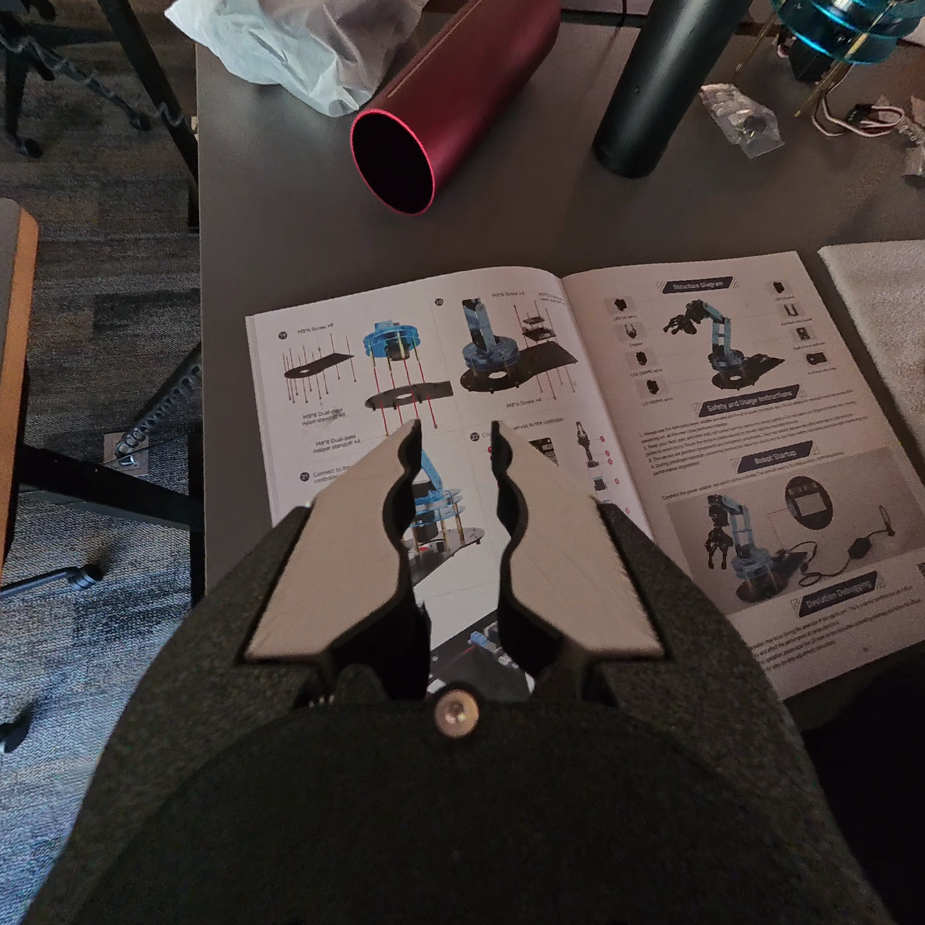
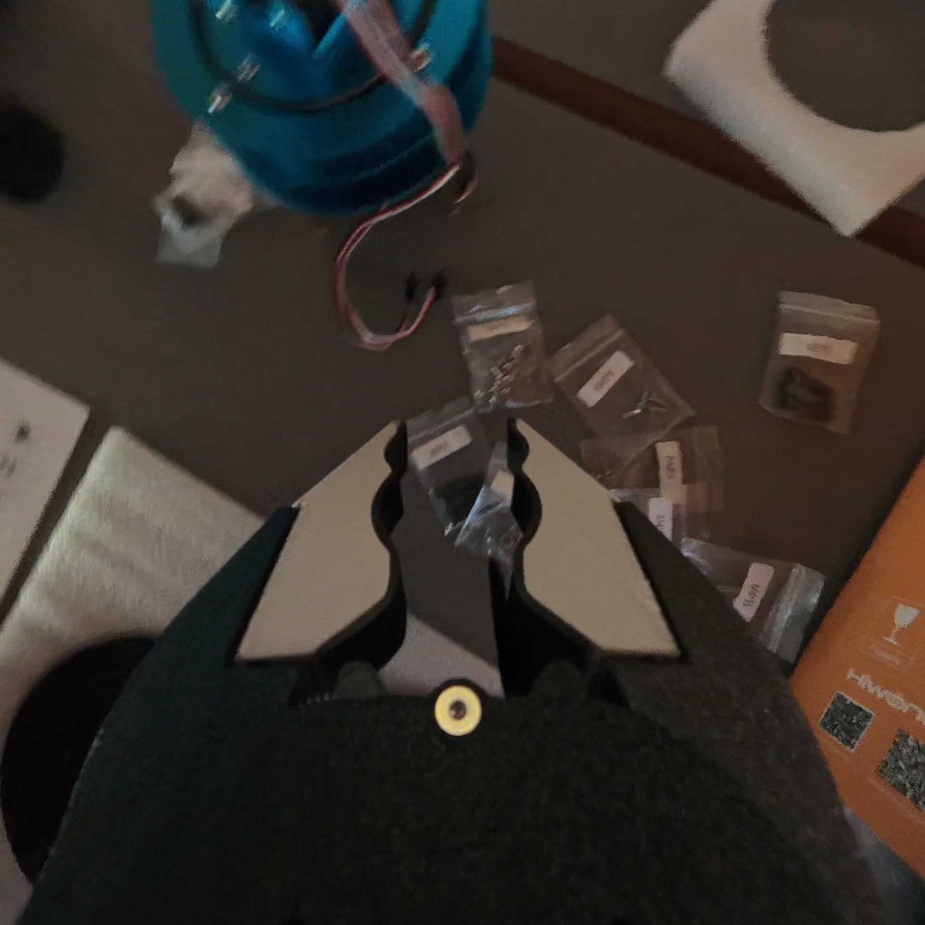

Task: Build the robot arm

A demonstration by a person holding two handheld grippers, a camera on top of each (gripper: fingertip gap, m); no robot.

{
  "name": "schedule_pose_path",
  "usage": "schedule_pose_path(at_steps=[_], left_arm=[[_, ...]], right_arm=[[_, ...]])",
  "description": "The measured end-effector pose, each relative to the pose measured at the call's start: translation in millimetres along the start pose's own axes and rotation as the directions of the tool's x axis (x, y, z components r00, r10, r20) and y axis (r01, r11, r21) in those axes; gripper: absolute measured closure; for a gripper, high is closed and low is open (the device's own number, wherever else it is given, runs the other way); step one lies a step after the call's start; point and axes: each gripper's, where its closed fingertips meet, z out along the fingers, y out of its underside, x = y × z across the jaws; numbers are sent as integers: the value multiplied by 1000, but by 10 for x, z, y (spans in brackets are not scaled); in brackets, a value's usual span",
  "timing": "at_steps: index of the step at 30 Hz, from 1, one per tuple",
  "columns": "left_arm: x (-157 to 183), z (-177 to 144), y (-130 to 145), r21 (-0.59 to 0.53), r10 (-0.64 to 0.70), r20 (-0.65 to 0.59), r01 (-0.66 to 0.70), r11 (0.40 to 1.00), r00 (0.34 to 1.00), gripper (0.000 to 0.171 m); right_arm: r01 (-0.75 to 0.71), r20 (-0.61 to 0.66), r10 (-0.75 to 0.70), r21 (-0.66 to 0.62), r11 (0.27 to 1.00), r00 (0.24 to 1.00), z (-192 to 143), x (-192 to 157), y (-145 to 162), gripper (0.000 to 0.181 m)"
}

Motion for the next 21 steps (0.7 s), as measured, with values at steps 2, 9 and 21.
schedule_pose_path(at_steps=[2,9,21], left_arm=[[22,30,-2,-4,-9,-13,9,1000,1000,145],[151,26,-167,26,34,-30,-33,999,999,145],[-135,-290,67,9,-25,70,24,1000,997,145]], right_arm=[[130,59,-127,-43,991,990,32,-130,167,128],[252,60,-247,-110,961,967,335,-100,292,141],[367,174,-377,88,926,910,-229,-1413,186,152]])
